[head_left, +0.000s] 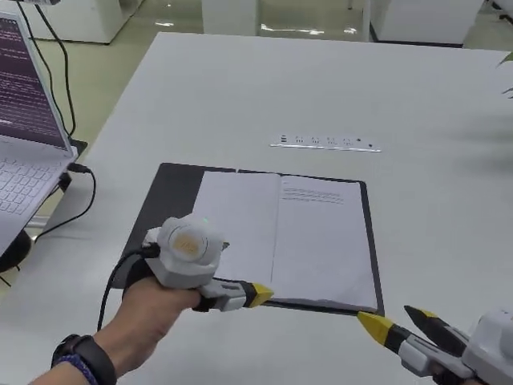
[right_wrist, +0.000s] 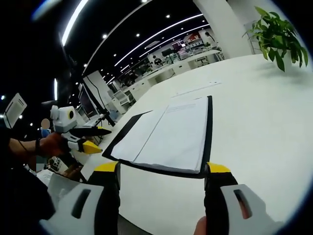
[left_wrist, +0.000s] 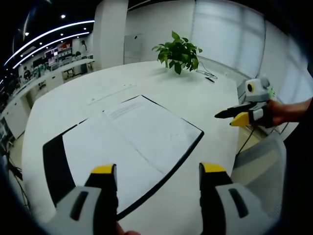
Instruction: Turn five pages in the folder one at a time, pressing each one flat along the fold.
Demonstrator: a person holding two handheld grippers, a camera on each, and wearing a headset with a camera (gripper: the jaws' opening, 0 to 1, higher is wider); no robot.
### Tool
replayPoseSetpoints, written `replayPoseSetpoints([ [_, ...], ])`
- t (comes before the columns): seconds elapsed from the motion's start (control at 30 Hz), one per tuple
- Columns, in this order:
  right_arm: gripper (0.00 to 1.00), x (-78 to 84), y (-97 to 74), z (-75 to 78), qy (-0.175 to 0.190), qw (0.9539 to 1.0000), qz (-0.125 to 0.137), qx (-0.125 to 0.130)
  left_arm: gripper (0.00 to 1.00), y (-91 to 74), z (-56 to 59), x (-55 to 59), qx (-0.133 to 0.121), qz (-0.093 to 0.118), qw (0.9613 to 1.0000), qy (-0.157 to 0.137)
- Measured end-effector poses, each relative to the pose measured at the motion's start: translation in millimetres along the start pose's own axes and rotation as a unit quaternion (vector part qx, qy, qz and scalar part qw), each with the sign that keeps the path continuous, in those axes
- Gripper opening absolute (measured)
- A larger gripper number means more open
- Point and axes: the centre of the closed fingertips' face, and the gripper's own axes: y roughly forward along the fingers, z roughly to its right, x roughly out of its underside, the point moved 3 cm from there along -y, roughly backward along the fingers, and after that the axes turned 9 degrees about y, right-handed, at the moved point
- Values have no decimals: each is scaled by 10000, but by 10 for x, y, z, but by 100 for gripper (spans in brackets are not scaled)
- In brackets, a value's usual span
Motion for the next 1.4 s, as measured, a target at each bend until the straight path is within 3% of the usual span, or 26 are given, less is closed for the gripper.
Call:
replayPoseSetpoints([
  [0.37, 69, 29, -57, 56, 22, 9999, -22, 126, 66, 355, 156, -180, 281, 74, 9995, 152],
  [0.8, 68, -8, -79, 131, 176, 9995, 53, 246, 63, 996, 465, -449, 617, 141, 9968, 486],
  [0.87, 68, -15, -83, 142, 198, 9995, 63, 249, 62, 1098, 492, -492, 630, 241, 9968, 417],
  [1.1, 68, 26, -91, 191, 273, 9992, -14, 280, 60, 1428, 618, -446, 625, 196, 9973, 321],
  [1.4, 67, 39, -106, 268, 386, 9987, -19, 328, 60, 1692, 742, -321, 652, -1, 9970, 424],
])
